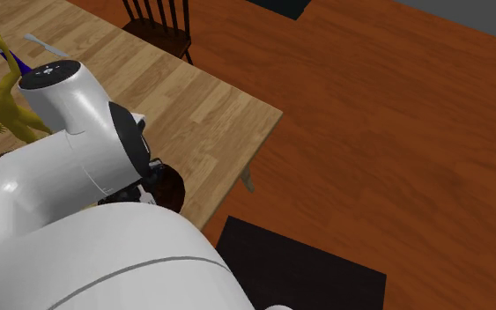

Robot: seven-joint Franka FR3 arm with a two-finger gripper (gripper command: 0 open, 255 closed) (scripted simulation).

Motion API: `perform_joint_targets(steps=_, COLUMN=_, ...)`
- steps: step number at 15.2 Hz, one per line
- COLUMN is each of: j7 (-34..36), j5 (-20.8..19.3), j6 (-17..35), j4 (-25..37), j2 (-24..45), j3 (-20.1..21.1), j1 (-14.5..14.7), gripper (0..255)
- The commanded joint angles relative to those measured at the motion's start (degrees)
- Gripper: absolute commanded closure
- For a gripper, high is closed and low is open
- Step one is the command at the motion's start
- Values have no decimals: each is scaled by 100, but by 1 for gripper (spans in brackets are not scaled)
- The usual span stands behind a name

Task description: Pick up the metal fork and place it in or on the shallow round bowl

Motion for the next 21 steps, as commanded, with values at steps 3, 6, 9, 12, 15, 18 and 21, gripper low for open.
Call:
perform_joint_targets(steps=3, j7=18, j5=-21, j6=318, j4=-173, j2=146, j3=40, j1=7, gripper=255)
perform_joint_targets(steps=6, j7=26, j5=-39, j6=474, j4=-249, j2=231, j3=57, j1=7, gripper=255)
perform_joint_targets(steps=9, j7=26, j5=-39, j6=474, j4=-248, j2=232, j3=57, j1=7, gripper=255)
perform_joint_targets(steps=12, j7=26, j5=-39, j6=474, j4=-248, j2=232, j3=56, j1=7, gripper=255)
perform_joint_targets(steps=15, j7=26, j5=-38, j6=473, j4=-250, j2=228, j3=56, j1=8, gripper=0)
perform_joint_targets(steps=18, j7=26, j5=-38, j6=473, j4=-250, j2=228, j3=56, j1=9, gripper=0)
perform_joint_targets(steps=21, j7=-1, j5=-28, j6=64, j4=7, j2=72, j3=1, j1=-15, gripper=0)
